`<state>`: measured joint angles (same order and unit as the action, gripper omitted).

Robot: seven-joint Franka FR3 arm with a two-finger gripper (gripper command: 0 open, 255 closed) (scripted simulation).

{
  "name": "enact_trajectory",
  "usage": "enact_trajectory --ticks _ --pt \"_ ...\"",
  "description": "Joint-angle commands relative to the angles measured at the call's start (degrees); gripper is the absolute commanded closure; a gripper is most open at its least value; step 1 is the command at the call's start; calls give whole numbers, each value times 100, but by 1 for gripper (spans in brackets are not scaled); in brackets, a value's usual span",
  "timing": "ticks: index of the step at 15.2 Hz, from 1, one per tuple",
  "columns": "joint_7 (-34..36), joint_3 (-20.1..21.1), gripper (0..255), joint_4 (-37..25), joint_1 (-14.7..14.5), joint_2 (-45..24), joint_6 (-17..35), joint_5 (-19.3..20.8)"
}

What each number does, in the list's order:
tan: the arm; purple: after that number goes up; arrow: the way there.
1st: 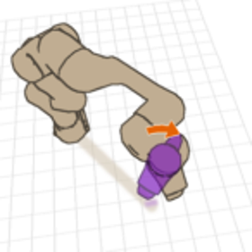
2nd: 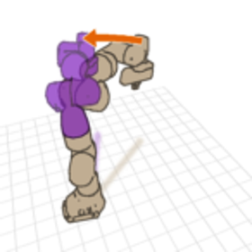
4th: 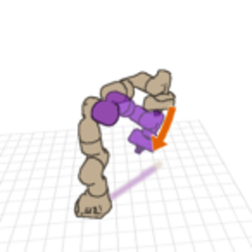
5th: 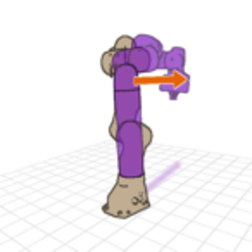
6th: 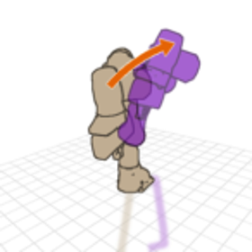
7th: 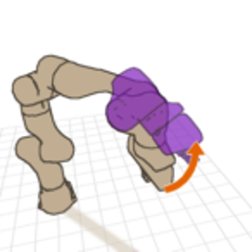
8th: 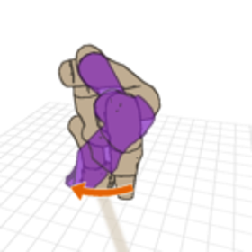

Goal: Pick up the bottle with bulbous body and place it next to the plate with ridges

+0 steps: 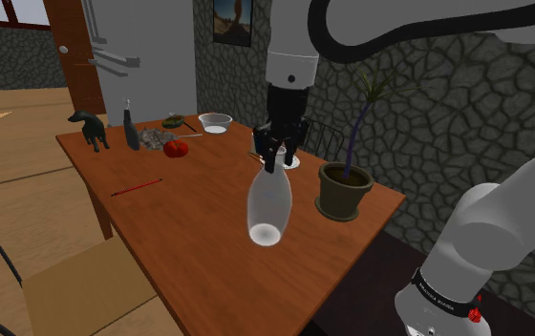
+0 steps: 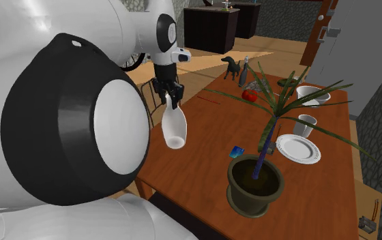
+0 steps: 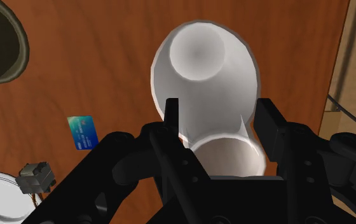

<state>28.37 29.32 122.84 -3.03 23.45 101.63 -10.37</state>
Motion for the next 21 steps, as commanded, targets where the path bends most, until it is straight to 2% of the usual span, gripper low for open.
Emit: enact_trajectory --ticks 1,21 --pt "-11 -34 255 -161 10 13 -174 13" --pt "102 -124 255 -1978 120 -308 -1691 200"
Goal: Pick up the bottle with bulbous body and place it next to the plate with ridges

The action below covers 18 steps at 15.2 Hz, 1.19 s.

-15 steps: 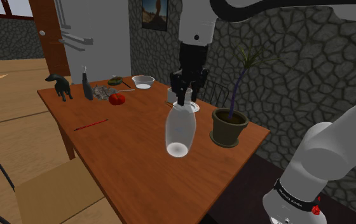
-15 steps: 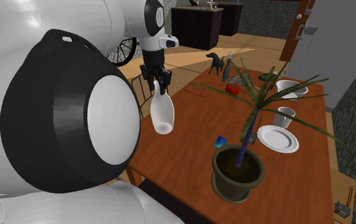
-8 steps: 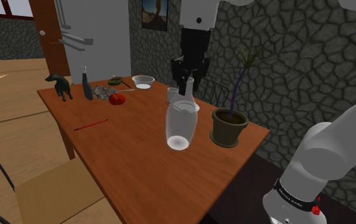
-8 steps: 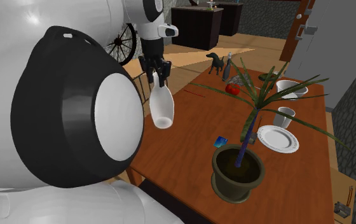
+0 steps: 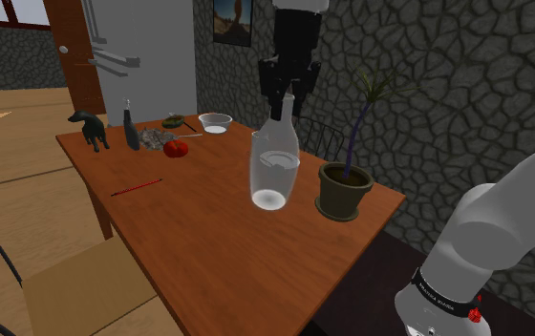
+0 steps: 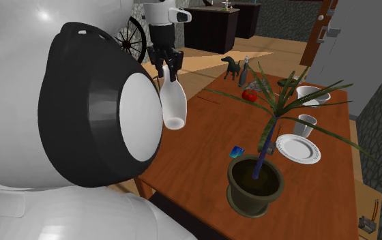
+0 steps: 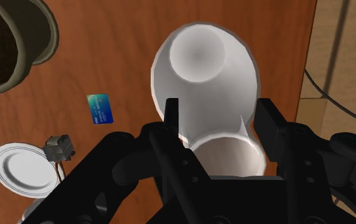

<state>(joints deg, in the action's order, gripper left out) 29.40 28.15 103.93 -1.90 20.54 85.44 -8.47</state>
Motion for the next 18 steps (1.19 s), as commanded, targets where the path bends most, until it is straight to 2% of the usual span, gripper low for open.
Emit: enact_trajectory --ticks 1,18 --pt "10 -5 255 -193 12 -47 -149 22" --pt "309 179 255 -2358 81 -871 -1560 336"
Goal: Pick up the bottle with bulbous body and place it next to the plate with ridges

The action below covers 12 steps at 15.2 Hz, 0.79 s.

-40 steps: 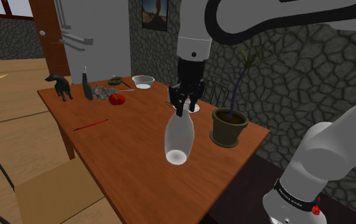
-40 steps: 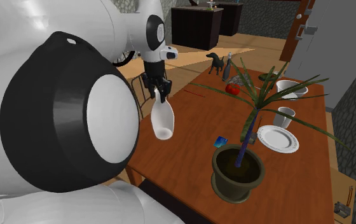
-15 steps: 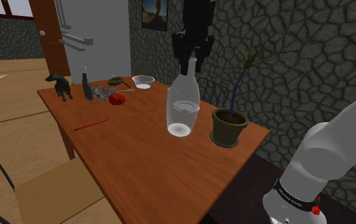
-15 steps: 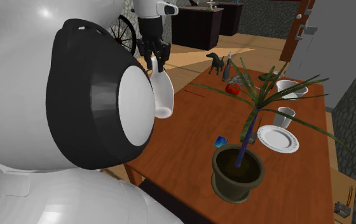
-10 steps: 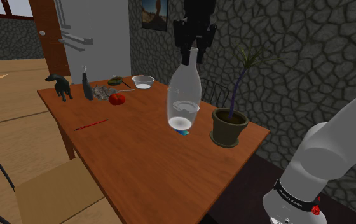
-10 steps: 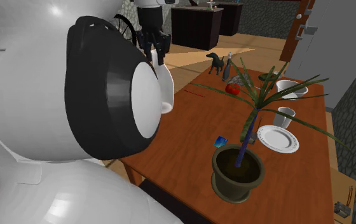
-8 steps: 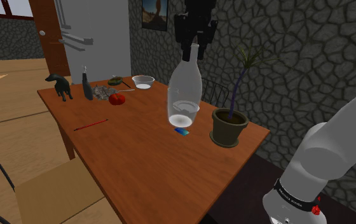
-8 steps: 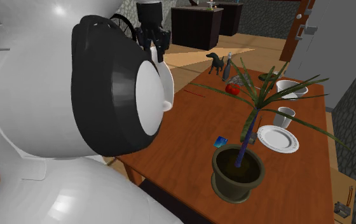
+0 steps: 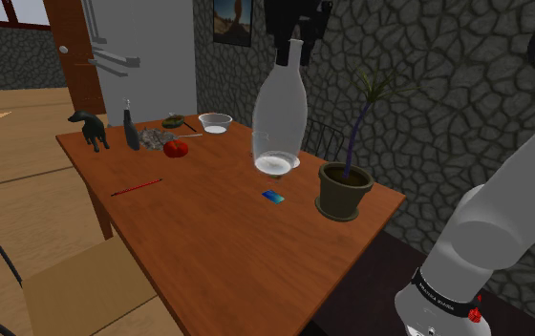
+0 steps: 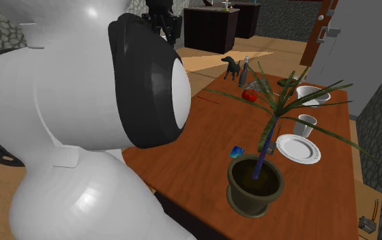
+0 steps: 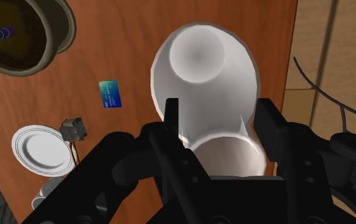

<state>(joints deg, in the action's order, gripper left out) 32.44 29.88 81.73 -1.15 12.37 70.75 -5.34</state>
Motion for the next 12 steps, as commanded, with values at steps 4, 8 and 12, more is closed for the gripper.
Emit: enact_trajectory --ticks 4,8,12 --pt "131 117 255 -799 -10 -365 -477 161" --pt "-223 -119 255 -587 114 -207 -414 117" --pt "-943 -605 255 172 321 187 -41 47"
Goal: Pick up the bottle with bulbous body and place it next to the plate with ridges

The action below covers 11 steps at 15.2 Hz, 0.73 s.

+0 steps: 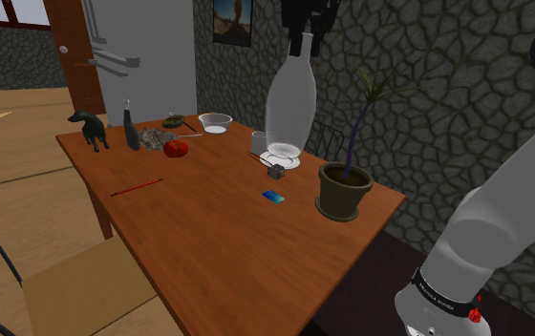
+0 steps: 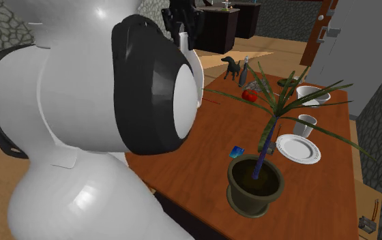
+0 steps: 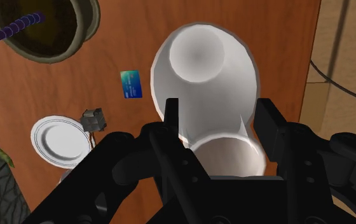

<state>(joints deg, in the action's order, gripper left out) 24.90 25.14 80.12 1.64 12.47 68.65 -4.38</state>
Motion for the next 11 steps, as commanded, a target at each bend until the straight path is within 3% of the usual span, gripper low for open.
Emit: enact_trajectory --ticks 1,11 --pt "-354 -236 255 494 90 246 257 -49" --pt "-1784 -1161 255 1614 504 477 1101 146"
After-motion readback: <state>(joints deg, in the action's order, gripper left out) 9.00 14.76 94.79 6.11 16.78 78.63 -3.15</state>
